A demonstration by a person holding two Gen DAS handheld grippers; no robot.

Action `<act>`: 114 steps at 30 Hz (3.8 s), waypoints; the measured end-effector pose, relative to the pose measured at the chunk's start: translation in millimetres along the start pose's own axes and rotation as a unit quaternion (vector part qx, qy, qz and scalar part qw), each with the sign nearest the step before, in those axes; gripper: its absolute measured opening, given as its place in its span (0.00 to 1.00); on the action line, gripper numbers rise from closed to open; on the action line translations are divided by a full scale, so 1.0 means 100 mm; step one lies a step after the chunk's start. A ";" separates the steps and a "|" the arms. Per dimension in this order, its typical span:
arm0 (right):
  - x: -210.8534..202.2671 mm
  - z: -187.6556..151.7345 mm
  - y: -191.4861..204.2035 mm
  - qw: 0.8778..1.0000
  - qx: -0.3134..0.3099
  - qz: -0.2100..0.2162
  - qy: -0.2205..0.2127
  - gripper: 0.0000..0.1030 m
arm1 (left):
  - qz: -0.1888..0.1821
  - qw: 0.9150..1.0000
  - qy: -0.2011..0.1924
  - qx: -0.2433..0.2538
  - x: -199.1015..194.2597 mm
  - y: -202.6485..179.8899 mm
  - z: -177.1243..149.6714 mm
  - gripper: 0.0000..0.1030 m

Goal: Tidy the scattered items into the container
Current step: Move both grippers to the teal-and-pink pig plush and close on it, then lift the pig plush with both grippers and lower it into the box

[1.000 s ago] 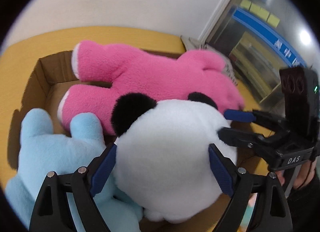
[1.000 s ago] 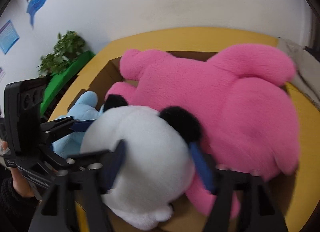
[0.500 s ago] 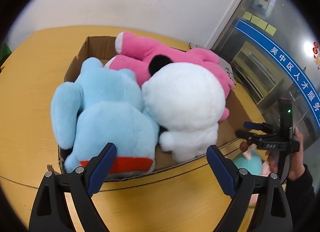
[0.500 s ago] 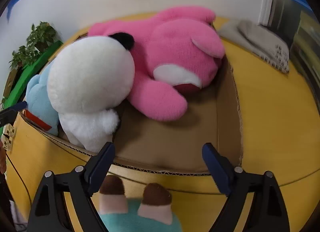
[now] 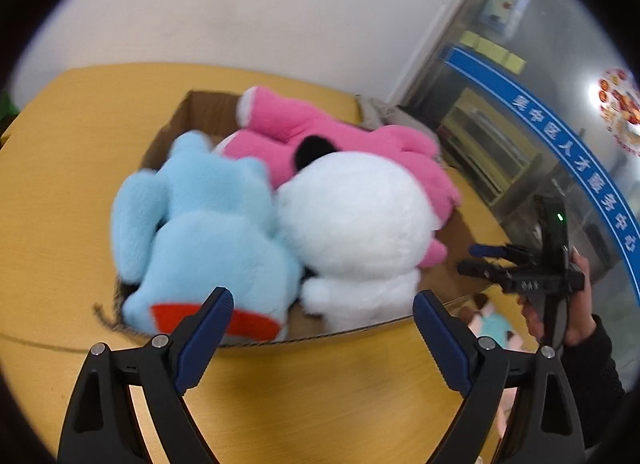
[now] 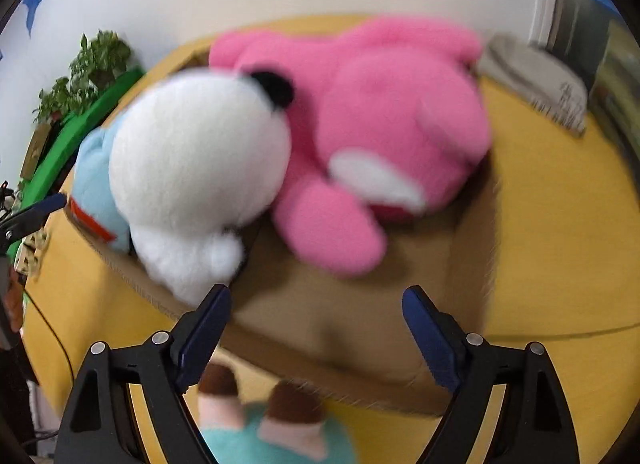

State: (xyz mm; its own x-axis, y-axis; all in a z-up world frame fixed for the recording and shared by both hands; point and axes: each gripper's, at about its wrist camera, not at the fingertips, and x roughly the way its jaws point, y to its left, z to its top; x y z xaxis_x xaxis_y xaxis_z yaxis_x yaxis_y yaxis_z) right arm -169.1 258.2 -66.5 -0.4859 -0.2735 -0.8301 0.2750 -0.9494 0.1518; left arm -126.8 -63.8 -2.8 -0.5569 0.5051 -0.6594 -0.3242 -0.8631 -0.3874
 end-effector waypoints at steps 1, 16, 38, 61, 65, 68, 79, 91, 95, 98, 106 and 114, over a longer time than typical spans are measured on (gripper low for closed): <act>-0.05 0.06 -0.05 1.000 0.006 0.005 -0.013 0.88 | -0.012 1.000 0.004 0.014 0.05 -0.09 0.04 0.90; 0.62 0.82 -0.60 0.997 0.050 -0.048 -0.036 0.82 | -0.042 0.989 0.108 0.087 1.01 -0.42 -0.12 0.89; -1.14 -0.63 0.28 0.994 -0.028 -0.015 -0.104 1.00 | 0.045 0.997 0.009 0.059 0.18 -1.04 -0.35 0.90; -0.63 -2.03 0.43 0.995 -0.020 -0.078 -0.049 0.82 | -0.111 0.988 0.099 -0.041 1.11 -1.23 -0.85 0.90; -0.65 -2.13 0.63 0.995 -0.042 -0.070 -0.056 0.82 | -0.127 0.985 0.111 -0.047 1.26 -1.23 -0.91 0.90; -0.66 -2.17 0.68 0.994 -0.042 -0.077 -0.062 0.82 | -0.134 0.982 0.118 -0.057 1.32 -1.17 -0.94 0.88; -1.02 -2.02 0.62 0.988 -0.012 -0.043 -0.145 0.73 | -0.118 0.991 0.037 0.055 0.76 -1.73 -0.36 0.63; -0.74 -0.52 0.08 0.967 0.035 -0.083 -0.238 0.74 | -0.065 0.981 0.051 0.174 1.71 -1.85 1.25 0.63; -0.18 -0.50 -0.07 0.980 0.059 -0.108 -0.157 0.75 | -0.073 0.980 0.116 0.147 2.28 -1.61 1.06 0.63; -0.13 -0.61 0.03 0.980 0.024 -0.134 -0.144 0.76 | -0.095 0.978 0.123 0.140 2.32 -1.50 1.02 0.66; -0.63 -0.61 -0.21 0.989 0.067 -0.044 -0.124 0.79 | -0.081 0.971 0.162 0.156 2.53 -1.55 0.95 0.80; -0.42 -0.41 -0.05 0.997 -0.009 -0.049 -0.059 0.50 | -0.067 0.969 0.173 0.163 2.64 -1.51 0.87 0.84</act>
State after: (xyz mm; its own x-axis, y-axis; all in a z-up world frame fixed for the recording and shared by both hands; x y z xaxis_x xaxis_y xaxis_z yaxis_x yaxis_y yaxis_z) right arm -116.0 280.4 -54.4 -0.6059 -0.1967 -0.7709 0.2354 -0.9699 0.0625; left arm -291.5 199.4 -62.6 -0.2214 0.5344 -0.8157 -0.6316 -0.7159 -0.2976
